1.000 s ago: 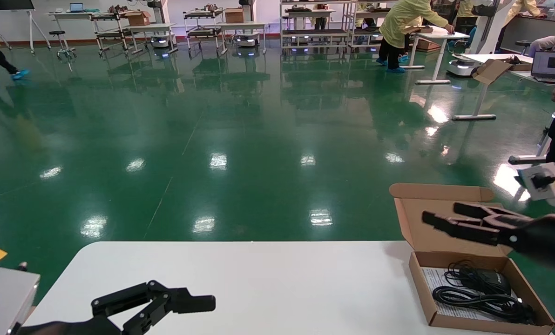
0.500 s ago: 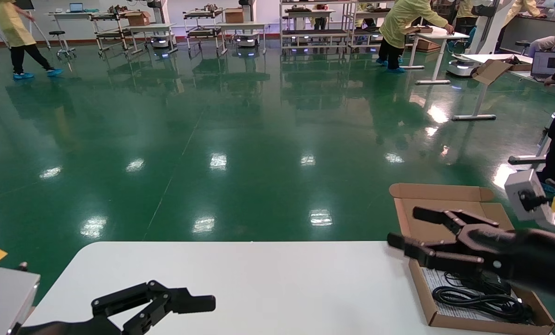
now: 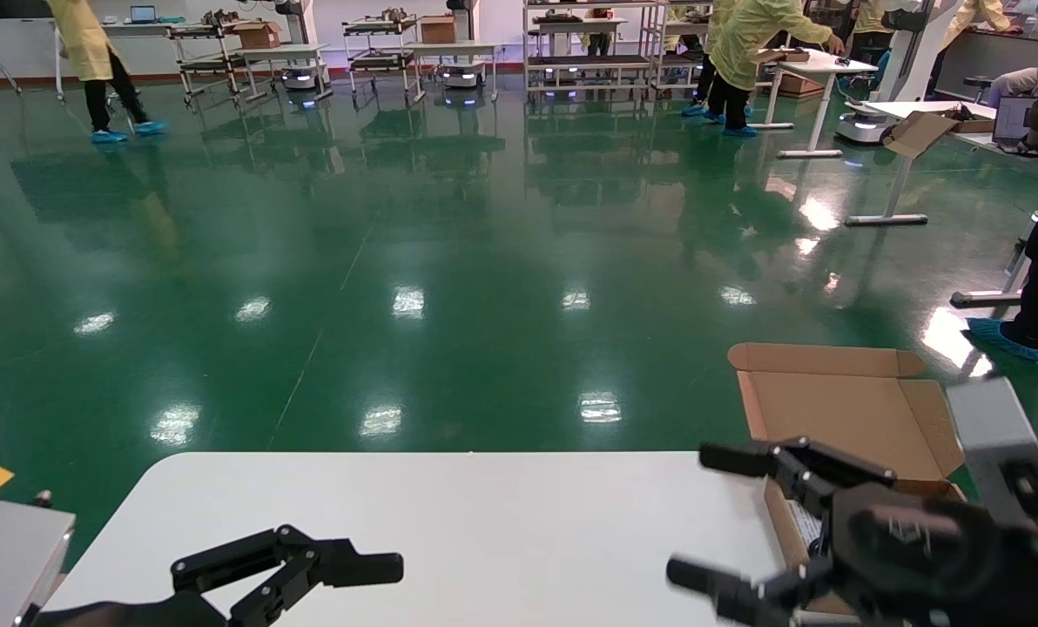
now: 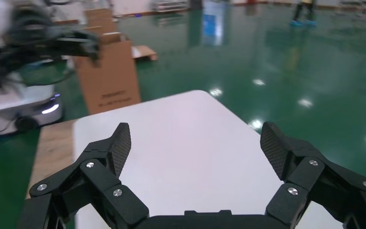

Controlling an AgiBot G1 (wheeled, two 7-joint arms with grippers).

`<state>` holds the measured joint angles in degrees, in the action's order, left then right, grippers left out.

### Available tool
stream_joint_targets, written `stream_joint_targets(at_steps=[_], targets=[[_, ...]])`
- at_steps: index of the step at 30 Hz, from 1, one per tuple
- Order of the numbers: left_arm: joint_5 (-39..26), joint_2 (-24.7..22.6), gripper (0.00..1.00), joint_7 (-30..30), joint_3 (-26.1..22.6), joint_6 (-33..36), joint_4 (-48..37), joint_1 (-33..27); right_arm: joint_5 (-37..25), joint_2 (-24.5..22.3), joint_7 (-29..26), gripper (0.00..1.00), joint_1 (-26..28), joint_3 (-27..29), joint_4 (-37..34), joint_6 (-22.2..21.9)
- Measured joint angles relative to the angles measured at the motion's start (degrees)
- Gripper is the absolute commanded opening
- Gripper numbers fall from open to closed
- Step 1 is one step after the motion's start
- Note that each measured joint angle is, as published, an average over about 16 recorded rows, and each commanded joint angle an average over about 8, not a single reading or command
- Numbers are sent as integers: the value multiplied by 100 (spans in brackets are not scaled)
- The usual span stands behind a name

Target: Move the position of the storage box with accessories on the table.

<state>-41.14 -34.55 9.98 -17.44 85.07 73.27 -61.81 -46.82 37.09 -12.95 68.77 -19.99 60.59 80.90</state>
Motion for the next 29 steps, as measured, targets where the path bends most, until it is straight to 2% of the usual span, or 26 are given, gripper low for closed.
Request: stream_joint_targets(at_steps=[14,29], targets=[[2,2,100,-1,-3,-2,-1,0,505,-208,217,100,-727,401,1323,484],[3,3,100,-2,-3,-4,-2,1,552,-228,234,100,-787,437,1422,523]])
